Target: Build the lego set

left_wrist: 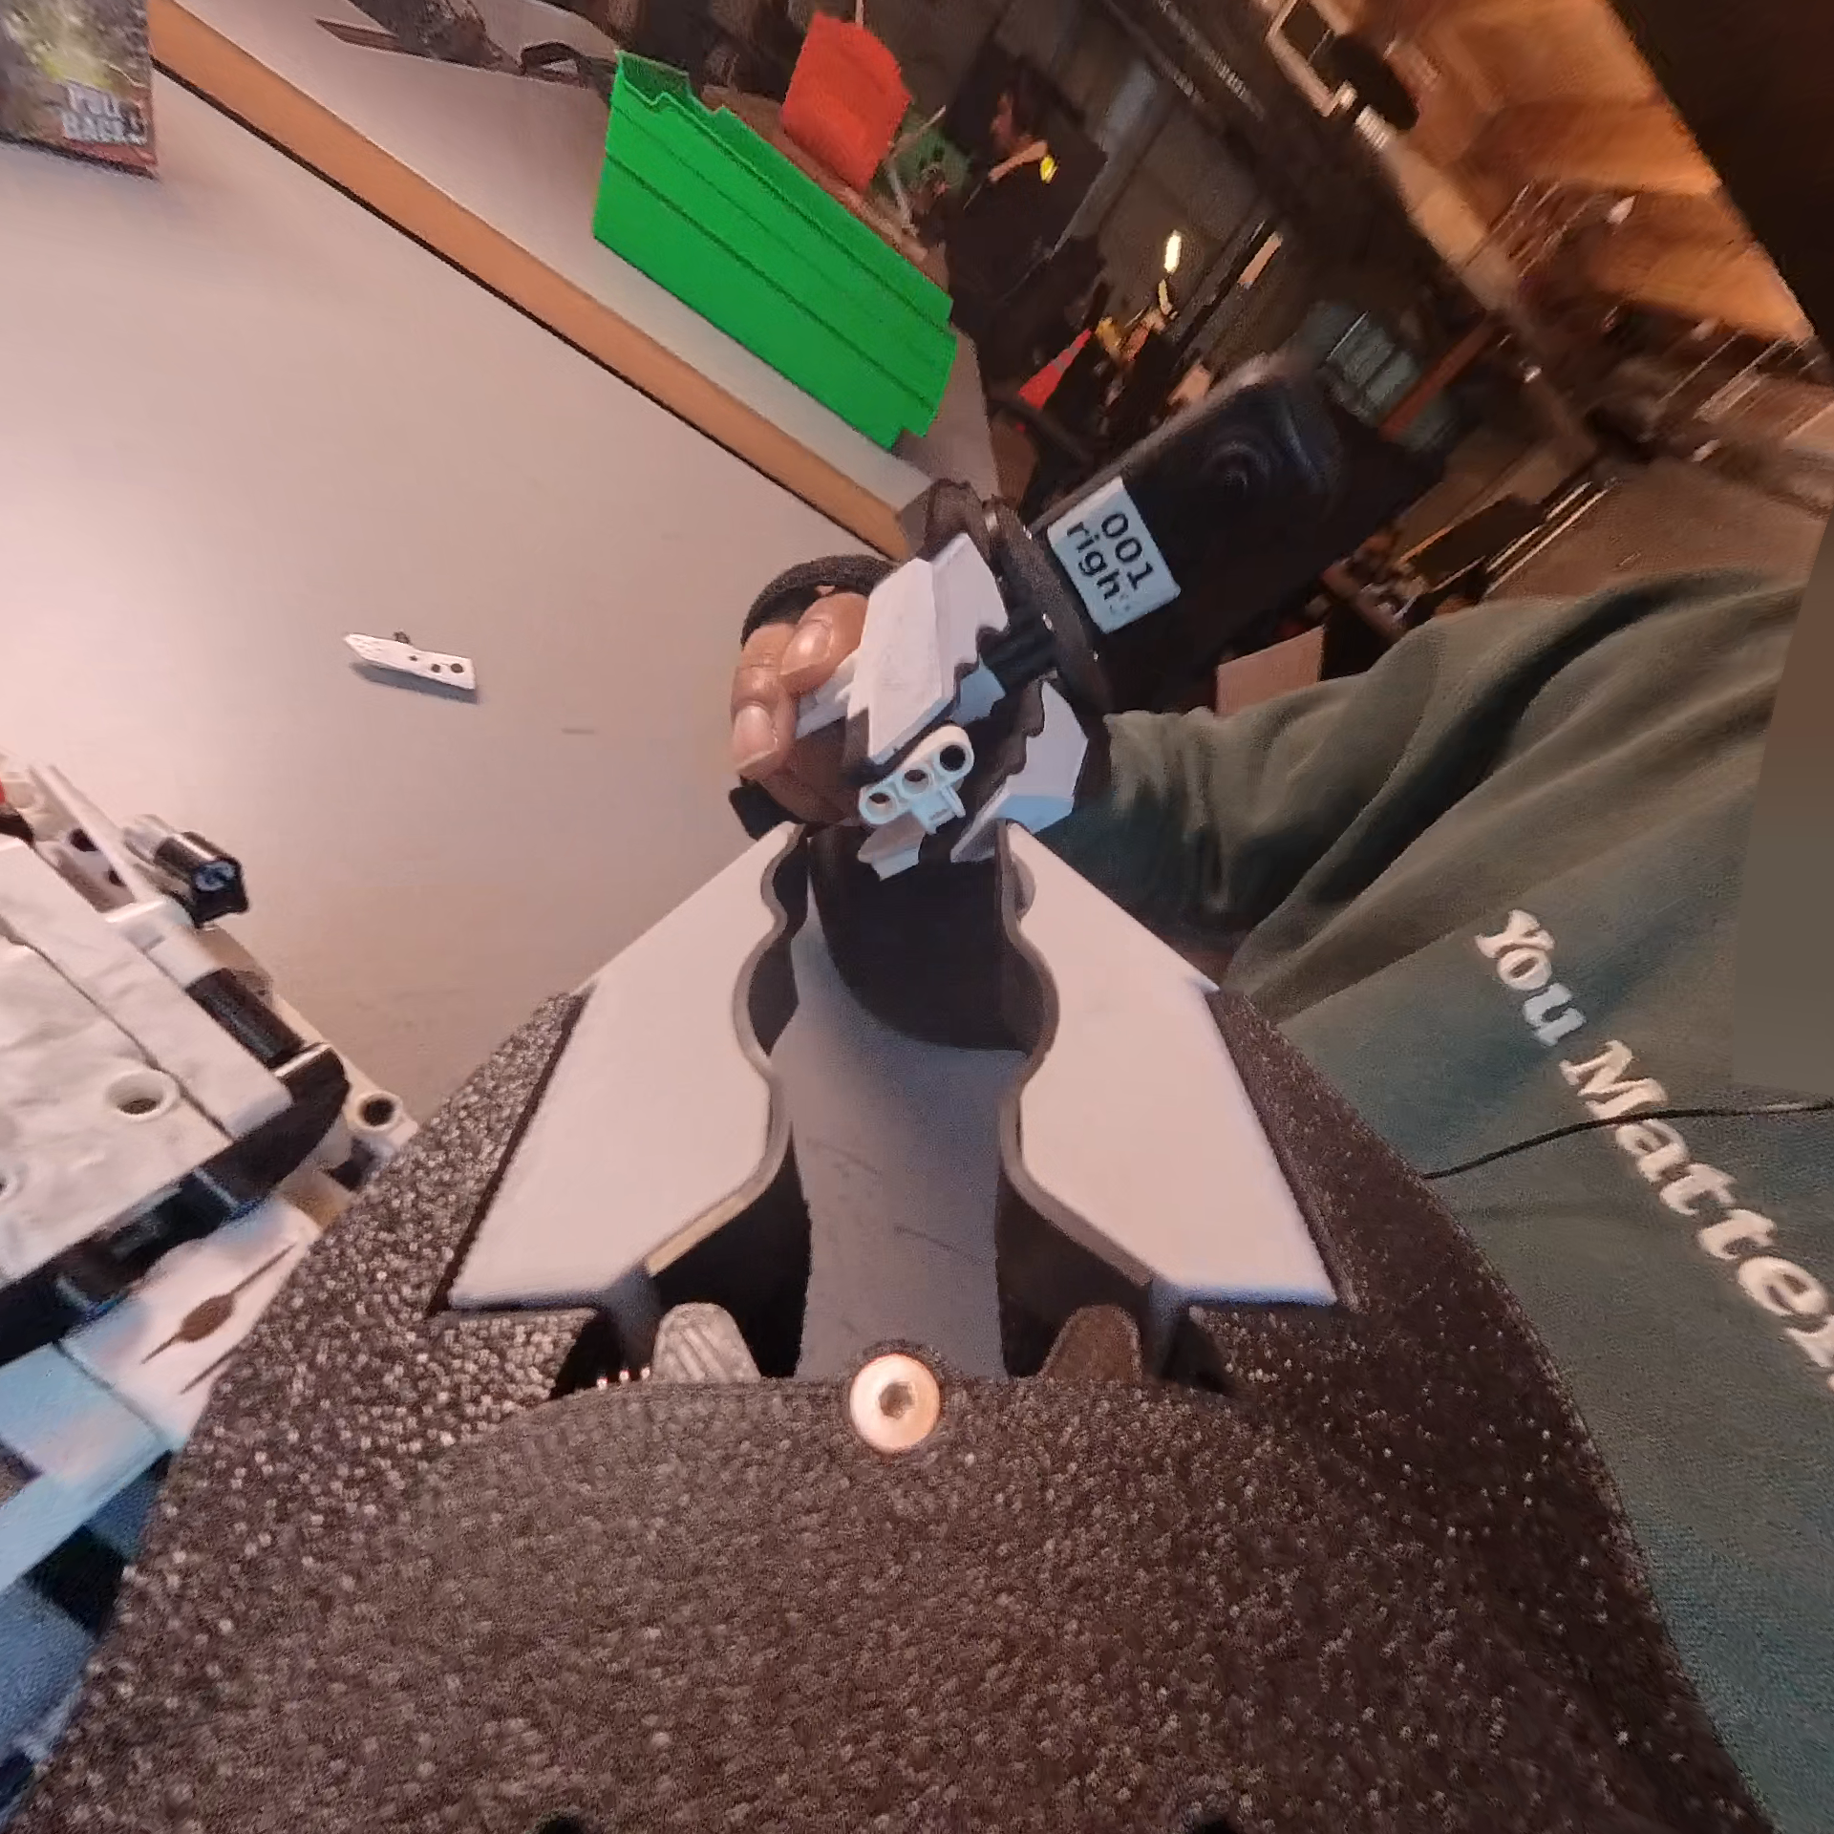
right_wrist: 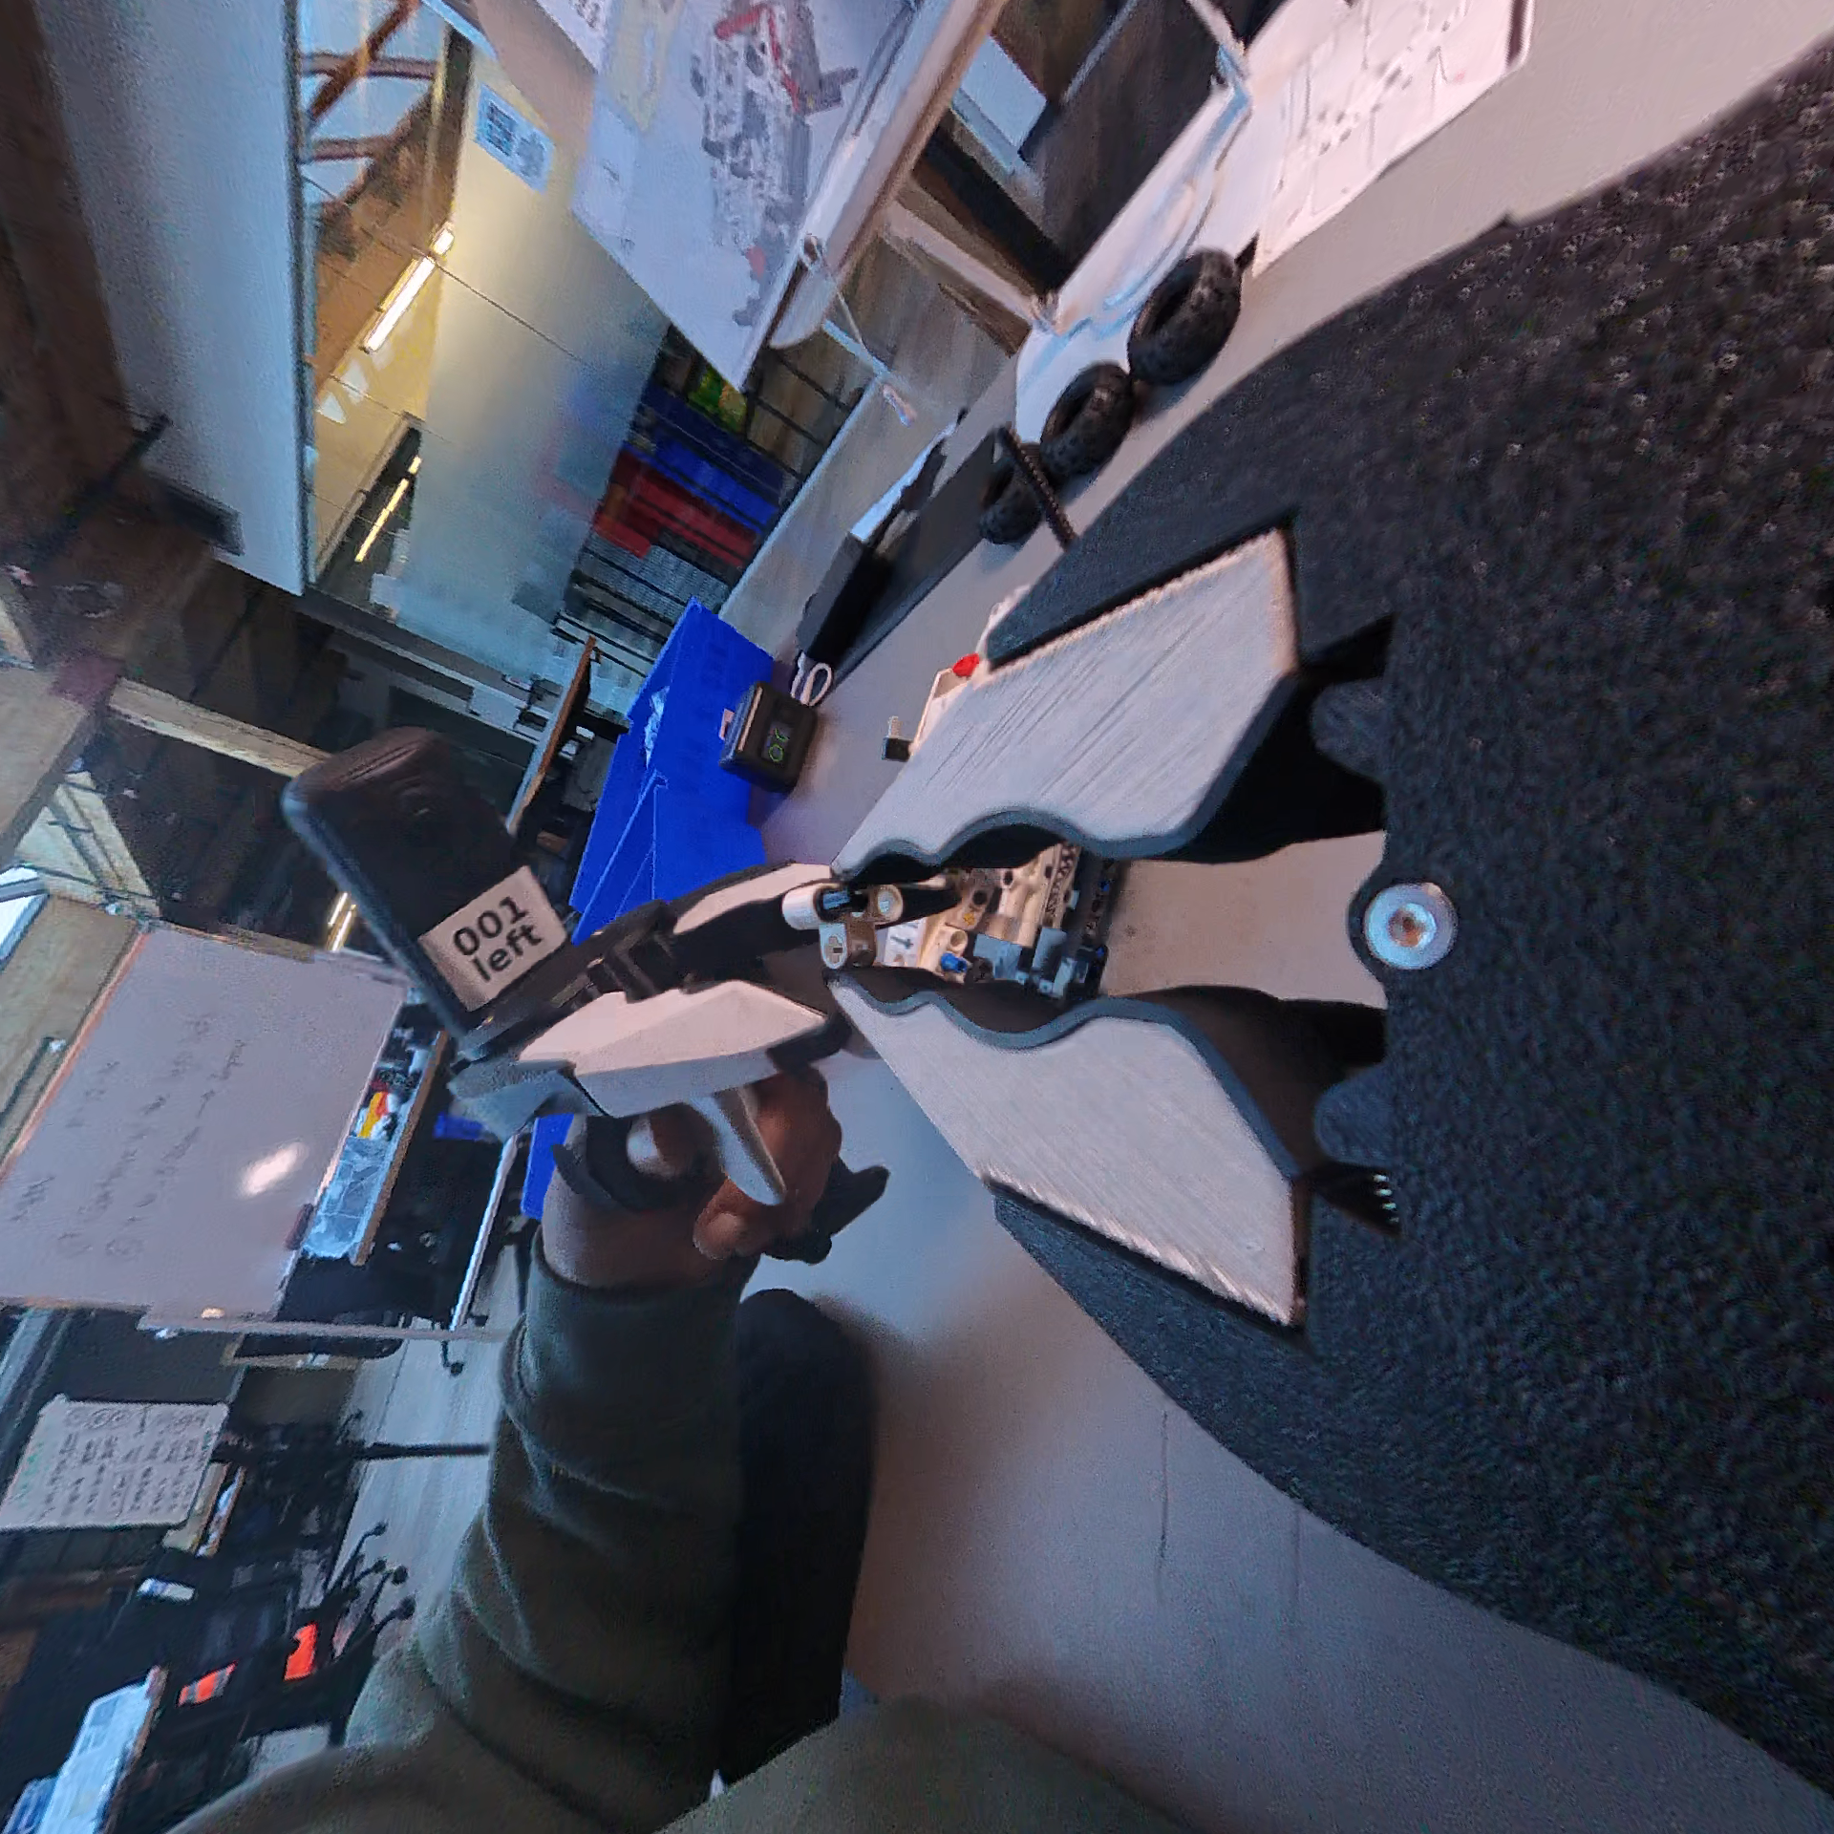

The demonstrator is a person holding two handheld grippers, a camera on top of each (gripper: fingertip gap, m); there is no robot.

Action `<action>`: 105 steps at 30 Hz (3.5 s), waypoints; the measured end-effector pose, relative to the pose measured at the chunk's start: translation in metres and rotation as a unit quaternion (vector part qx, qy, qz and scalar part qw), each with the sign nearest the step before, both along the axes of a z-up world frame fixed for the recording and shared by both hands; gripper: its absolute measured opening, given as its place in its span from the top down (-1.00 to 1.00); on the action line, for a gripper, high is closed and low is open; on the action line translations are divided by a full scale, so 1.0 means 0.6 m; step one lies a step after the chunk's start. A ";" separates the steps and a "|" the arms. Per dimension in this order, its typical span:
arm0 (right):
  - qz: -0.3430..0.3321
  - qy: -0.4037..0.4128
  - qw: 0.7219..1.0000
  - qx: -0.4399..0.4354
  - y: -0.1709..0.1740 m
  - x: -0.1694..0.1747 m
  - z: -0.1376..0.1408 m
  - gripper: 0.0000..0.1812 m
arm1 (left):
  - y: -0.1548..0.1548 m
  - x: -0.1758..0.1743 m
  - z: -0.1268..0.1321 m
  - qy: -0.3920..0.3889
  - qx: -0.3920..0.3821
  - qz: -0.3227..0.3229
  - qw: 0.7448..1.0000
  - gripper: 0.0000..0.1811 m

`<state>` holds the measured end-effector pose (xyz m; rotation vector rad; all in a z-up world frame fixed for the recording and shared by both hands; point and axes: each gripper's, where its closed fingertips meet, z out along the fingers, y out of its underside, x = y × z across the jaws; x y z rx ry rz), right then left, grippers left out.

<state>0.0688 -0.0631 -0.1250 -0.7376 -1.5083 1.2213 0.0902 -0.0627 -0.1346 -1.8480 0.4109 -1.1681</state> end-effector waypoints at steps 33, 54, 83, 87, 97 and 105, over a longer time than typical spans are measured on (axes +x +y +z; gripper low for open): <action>-0.035 0.012 0.996 0.076 0.021 0.028 0.015 0.98 | -0.004 -0.090 0.043 -0.205 -0.017 0.007 0.978 0.77; -0.104 -0.388 0.906 0.133 0.310 -0.183 -0.232 0.81 | -0.053 -0.331 0.062 0.191 0.110 0.350 0.910 0.75; -0.225 -0.332 0.915 -0.045 0.332 0.118 -0.183 0.54 | -0.243 -0.652 -0.079 0.505 -0.144 0.495 0.692 0.54; -0.214 -0.358 0.908 -0.045 0.324 0.122 -0.200 0.52 | -0.219 -0.602 -0.034 0.469 -0.080 0.505 0.720 0.50; -0.219 -0.400 0.887 -0.068 0.312 0.102 -0.226 0.59 | -0.062 -0.288 0.064 0.283 0.121 0.326 0.894 0.43; -0.198 -0.322 0.924 0.053 0.266 0.058 -0.198 0.83 | 0.027 -0.042 0.016 0.099 0.084 0.145 0.981 0.50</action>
